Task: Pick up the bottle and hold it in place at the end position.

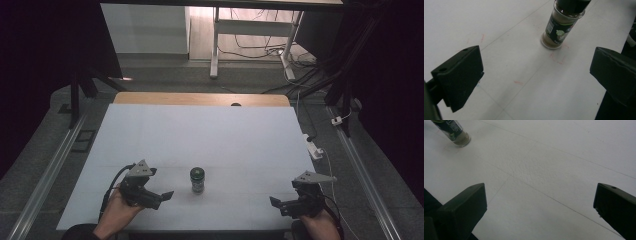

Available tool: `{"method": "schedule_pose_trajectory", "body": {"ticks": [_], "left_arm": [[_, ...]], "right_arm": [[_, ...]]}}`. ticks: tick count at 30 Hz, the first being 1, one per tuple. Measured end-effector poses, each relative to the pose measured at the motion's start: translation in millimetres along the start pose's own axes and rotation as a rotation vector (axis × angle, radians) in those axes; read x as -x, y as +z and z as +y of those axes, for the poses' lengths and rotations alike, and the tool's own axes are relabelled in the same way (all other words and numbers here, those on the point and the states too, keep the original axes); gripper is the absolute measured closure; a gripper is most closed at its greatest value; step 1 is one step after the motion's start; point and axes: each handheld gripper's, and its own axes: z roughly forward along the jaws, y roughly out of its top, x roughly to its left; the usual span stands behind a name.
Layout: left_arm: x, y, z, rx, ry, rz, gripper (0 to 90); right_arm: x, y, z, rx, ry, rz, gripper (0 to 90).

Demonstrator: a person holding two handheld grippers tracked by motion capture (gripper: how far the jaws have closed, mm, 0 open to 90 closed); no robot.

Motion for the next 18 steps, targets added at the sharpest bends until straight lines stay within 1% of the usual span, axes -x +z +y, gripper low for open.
{"method": "schedule_pose_trajectory", "body": {"ticks": [6,11,12,13,15,17,18], "left_arm": [[1.5,21.5,6.7,-0.018,0.021,-0.031,0.0],[3.6,37.9,12.9,-0.038,0.038,-0.044,0.0],[3.9,41.7,14.4,-0.042,0.042,-0.052,0.0],[4.8,45.0,15.4,-0.039,0.039,-0.055,0.0],[6.1,51.1,17.7,-0.042,0.049,-0.062,0.0],[7.8,56.0,19.9,-0.043,0.062,-0.059,0.0],[8.7,59.4,21.4,-0.042,0.070,-0.065,0.0]], "right_arm": [[-0.3,0.0,0.0,-0.001,0.002,0.000,0.0],[-0.3,0.0,0.0,-0.002,-0.001,0.001,0.0],[-0.3,0.0,0.0,-0.002,-0.001,0.001,0.0],[-0.4,0.0,0.0,-0.002,-0.002,0.001,0.0],[-0.5,0.1,0.0,-0.002,-0.004,0.000,0.0],[-0.6,0.2,0.0,-0.002,-0.005,0.001,0.0],[-0.7,0.2,0.0,-0.003,-0.005,0.002,0.0]]}}
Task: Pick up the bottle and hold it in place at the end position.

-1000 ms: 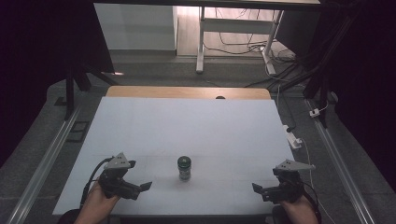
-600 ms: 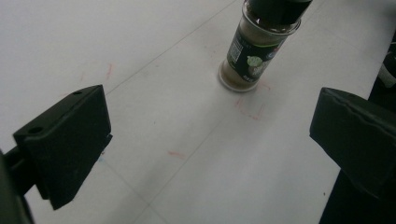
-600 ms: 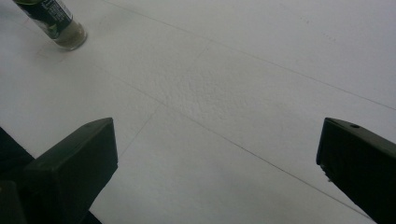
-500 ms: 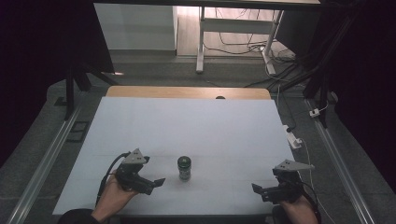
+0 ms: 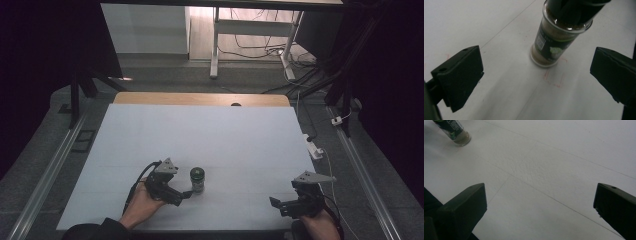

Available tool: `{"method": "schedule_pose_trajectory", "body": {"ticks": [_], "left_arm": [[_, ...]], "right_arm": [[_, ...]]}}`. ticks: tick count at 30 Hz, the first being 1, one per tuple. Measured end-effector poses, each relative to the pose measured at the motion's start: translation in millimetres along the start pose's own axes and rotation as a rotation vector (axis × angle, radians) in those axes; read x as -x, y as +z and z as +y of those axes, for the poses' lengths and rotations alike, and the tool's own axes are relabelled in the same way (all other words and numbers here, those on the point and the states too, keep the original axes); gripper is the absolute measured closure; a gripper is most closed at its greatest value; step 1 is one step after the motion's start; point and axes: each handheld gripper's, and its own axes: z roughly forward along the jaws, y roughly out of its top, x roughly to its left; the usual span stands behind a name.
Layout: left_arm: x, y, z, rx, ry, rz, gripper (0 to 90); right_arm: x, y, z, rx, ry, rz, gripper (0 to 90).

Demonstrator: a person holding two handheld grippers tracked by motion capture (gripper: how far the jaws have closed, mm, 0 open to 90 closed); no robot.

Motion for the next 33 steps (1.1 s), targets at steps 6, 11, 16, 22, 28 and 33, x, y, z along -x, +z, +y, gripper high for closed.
{"method": "schedule_pose_trajectory", "body": {"ticks": [6,11,16,22,28,33], "left_arm": [[4.2,16.3,7.5,-0.005,0.051,-0.009,0.8],[8.5,23.2,10.0,-0.012,0.119,0.003,16.2],[8.7,20.6,11.0,0.006,0.137,0.004,32.9],[9.7,20.4,11.9,0.016,0.155,-0.028,45.9],[12.0,19.8,12.9,0.011,0.177,-0.022,53.3],[13.6,19.5,13.5,0.005,0.178,-0.013,53.6]], "right_arm": [[-0.2,0.2,0.0,-0.001,-0.004,0.002,0.0],[-0.2,0.1,0.0,-0.001,-0.004,0.003,0.0],[-0.2,0.2,-0.1,-0.002,-0.005,0.004,0.0],[-0.5,0.4,0.1,-0.004,-0.006,0.004,0.0],[-0.3,0.4,0.1,-0.006,-0.007,0.005,0.0],[-0.3,0.4,0.0,-0.006,-0.008,0.006,0.0]]}}
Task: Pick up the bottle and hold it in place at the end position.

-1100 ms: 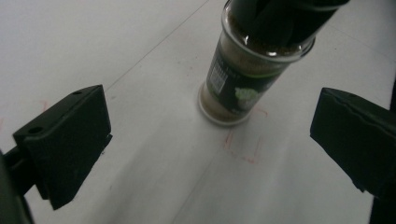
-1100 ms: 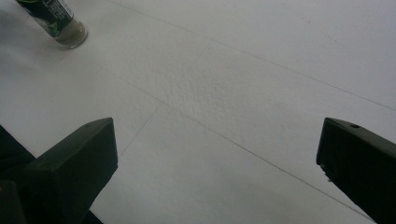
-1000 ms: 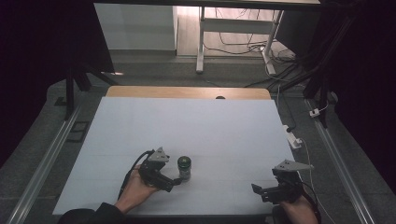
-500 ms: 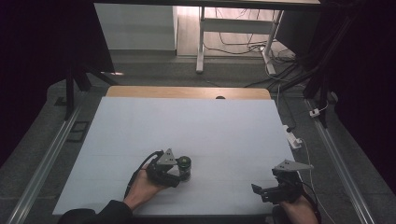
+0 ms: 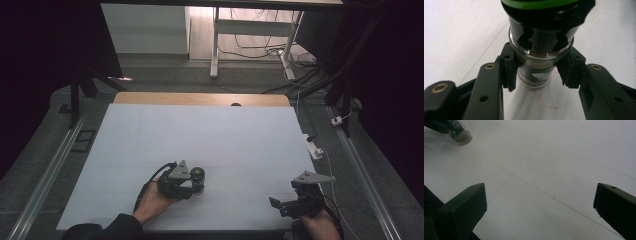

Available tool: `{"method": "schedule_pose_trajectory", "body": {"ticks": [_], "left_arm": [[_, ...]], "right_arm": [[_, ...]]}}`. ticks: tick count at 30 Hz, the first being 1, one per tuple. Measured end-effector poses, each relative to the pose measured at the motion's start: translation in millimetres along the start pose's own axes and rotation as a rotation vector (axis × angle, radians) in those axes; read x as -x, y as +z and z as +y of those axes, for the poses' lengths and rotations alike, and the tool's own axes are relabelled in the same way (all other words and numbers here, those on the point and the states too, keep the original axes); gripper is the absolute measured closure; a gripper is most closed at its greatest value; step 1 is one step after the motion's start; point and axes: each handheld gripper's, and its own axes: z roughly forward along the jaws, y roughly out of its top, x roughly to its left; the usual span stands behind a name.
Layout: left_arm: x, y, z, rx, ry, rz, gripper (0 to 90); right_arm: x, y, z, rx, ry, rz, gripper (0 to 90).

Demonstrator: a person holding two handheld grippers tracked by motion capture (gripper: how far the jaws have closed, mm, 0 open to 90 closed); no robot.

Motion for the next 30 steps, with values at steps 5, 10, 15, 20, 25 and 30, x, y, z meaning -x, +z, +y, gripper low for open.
{"method": "schedule_pose_trajectory", "body": {"ticks": [5,10,15,20,25,30], "left_arm": [[0.9,-0.3,0.4,-0.002,0.001,0.008,53.8],[1.6,-2.4,2.4,-0.002,0.003,0.022,53.8],[-3.0,-9.1,6.6,0.023,-0.027,0.023,53.8],[-9.7,-15.2,12.5,0.044,-0.047,0.036,53.9],[-17.8,-18.7,21.0,0.056,-0.046,0.047,53.9],[-26.8,-20.3,29.6,0.063,-0.071,0.043,53.9]], "right_arm": [[-0.2,0.0,0.0,0.000,0.000,0.000,0.0],[0.0,0.2,0.0,0.001,-0.002,0.001,0.0],[0.0,0.4,0.1,0.000,-0.001,0.001,0.0],[-0.1,0.6,0.3,-0.003,0.000,0.001,0.0],[0.3,0.6,0.3,-0.005,0.002,0.001,0.0],[0.5,0.6,0.2,-0.003,0.004,0.003,0.0]]}}
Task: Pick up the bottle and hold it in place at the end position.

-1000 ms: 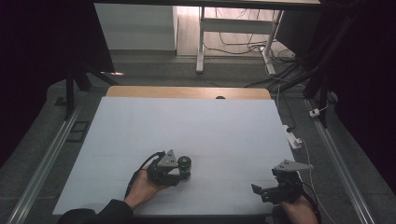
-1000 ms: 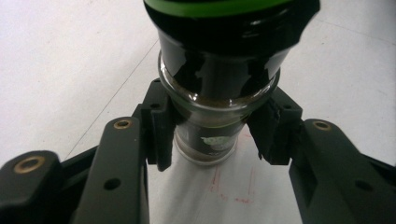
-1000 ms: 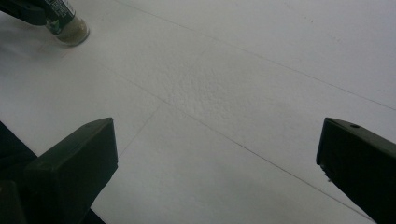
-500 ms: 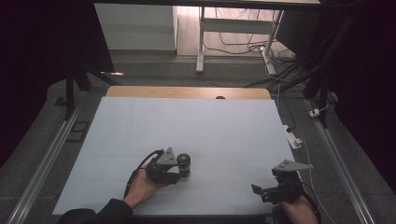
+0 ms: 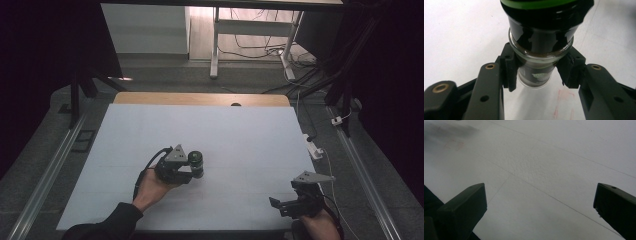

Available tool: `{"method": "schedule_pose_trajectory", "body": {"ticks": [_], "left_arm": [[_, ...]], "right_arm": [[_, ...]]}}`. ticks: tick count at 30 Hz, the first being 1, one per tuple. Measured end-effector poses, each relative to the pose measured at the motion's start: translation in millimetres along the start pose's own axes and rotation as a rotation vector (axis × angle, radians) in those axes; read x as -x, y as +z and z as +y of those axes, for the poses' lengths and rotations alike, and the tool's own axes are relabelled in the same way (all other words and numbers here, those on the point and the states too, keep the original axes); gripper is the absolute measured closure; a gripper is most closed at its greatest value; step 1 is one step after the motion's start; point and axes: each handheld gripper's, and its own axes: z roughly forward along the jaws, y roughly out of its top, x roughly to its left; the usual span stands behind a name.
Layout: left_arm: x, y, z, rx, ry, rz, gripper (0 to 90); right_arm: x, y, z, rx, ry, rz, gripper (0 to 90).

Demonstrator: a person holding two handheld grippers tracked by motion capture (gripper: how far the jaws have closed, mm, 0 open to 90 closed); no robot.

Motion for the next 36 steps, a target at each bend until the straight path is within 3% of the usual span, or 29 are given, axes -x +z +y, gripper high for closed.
{"method": "schedule_pose_trajectory", "body": {"ticks": [19,22,29,36], "left_arm": [[-35.7,10.0,30.2,-0.002,-0.053,0.024,53.9],[-39.5,11.8,34.2,-0.003,-0.046,0.049,53.9],[-48.1,16.1,43.6,0.011,-0.052,0.052,53.8],[-55.9,27.8,42.4,-0.016,-0.041,0.081,53.9]], "right_arm": [[0.7,0.0,0.0,-0.002,0.003,0.000,0.0],[0.6,0.3,0.1,-0.002,0.003,0.000,0.0],[0.6,0.5,0.2,-0.003,0.004,0.000,0.0],[0.8,0.5,0.1,-0.003,0.004,0.001,0.0]]}}
